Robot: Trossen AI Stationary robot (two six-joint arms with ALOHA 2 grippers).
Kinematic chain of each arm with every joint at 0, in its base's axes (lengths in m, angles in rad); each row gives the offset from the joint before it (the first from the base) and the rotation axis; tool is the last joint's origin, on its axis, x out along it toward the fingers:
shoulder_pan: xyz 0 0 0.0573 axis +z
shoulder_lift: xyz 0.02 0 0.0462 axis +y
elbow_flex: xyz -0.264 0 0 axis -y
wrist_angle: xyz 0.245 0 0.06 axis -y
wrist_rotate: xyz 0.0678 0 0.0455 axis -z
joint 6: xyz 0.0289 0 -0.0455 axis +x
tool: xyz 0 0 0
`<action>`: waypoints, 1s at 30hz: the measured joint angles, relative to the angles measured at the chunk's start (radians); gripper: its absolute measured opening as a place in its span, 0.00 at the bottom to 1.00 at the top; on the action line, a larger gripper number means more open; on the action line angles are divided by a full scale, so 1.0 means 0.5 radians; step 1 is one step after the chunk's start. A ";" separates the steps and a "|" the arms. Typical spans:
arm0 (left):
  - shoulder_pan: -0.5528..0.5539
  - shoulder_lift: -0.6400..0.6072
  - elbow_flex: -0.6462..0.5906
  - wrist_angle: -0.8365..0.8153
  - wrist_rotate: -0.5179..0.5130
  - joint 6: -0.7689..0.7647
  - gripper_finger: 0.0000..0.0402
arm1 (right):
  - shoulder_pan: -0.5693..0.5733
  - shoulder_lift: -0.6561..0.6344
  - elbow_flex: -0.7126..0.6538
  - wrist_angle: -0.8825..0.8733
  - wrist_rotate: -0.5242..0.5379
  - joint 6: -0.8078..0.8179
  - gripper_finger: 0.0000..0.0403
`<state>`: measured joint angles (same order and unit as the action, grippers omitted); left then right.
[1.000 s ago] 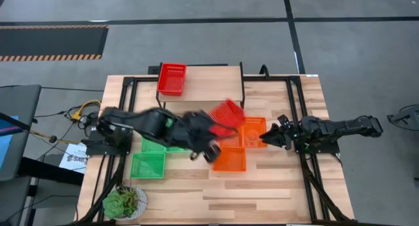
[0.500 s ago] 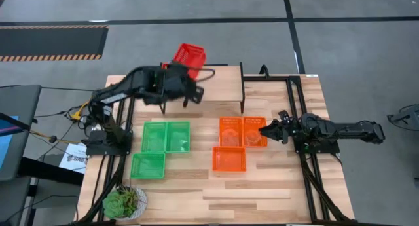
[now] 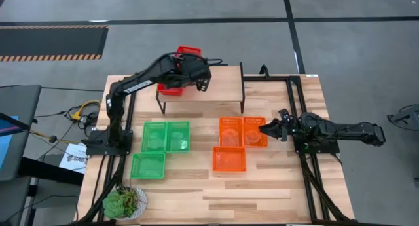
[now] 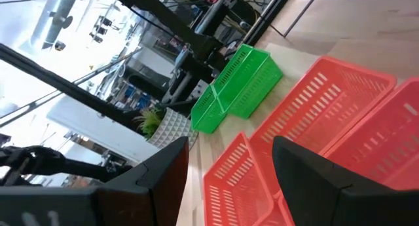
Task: Stack baskets on shelf by color
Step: Stack the red bin on top of the red bin on the shelf
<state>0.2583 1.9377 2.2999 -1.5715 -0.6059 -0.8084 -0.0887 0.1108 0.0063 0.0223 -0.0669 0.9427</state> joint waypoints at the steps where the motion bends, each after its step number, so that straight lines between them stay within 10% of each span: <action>1: 0.006 0.000 -0.021 0.001 0.017 0.000 0.00 | 0.000 0.000 0.000 0.000 0.000 0.000 0.61; 13: -0.021 -0.291 -0.117 0.005 -0.122 -0.009 0.00 | 0.004 0.000 0.000 -0.001 -0.008 0.005 0.61; 24: 0.171 -1.043 -0.975 -0.012 -0.116 -0.334 0.00 | 0.001 0.001 -0.001 -0.001 -0.013 0.004 0.61; 30: 0.090 -1.018 -0.958 0.044 -0.073 -0.425 0.00 | 0.002 0.001 0.000 -0.001 -0.012 0.002 0.61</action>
<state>0.3033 1.4288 1.8209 -1.5492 -0.6422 -1.0211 -0.0879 0.1112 0.0063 0.0219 -0.0731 0.9436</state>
